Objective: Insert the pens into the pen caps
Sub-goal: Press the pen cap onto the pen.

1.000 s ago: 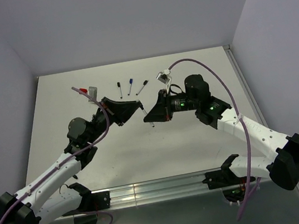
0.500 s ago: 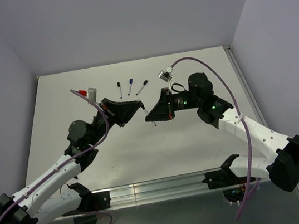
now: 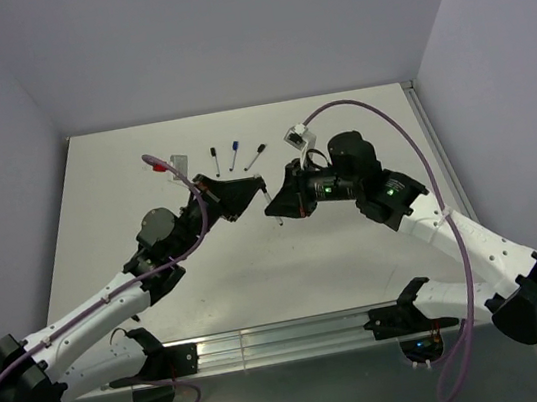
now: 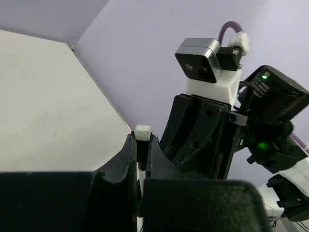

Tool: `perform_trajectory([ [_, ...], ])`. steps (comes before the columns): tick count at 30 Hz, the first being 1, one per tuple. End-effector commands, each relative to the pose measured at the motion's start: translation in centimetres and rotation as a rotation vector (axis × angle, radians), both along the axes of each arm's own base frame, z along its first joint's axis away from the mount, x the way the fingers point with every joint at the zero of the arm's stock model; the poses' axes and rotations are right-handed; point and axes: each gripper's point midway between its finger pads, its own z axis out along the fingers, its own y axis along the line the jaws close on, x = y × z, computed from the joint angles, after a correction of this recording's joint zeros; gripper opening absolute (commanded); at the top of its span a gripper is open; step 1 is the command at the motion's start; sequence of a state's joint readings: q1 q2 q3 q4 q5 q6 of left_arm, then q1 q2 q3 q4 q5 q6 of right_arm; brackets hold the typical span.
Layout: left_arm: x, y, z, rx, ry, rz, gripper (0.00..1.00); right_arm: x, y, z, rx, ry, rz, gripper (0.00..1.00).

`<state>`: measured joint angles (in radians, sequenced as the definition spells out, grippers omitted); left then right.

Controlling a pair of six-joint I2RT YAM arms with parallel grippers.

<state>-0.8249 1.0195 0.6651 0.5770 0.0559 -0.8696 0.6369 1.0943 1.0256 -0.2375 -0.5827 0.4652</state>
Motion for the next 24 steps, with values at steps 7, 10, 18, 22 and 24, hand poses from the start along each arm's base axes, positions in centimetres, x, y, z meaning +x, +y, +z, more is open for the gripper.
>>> perform_trajectory([
  [7,-9.2,-4.5,-8.0,0.244,0.198,-0.399,0.0,8.1,-3.5,10.3,0.08,-0.367,-0.477,0.0],
  [10,-9.4,-4.5,-8.3,0.263,0.206,-0.402,0.0,8.1,-3.9,10.6,0.079,-0.375,-0.494,0.0],
  [18,-10.6,-4.7,-8.5,0.271,0.188,-0.447,0.0,7.0,-3.0,11.1,0.136,-0.373,-0.422,0.0],
  [22,-11.9,-4.2,-7.4,0.228,0.124,-0.499,0.0,4.8,-1.7,12.4,0.241,-0.37,-0.27,0.0],
  [24,-12.5,-4.0,-7.2,0.22,0.098,-0.52,0.0,4.2,-1.8,12.8,0.273,-0.372,-0.236,0.0],
])
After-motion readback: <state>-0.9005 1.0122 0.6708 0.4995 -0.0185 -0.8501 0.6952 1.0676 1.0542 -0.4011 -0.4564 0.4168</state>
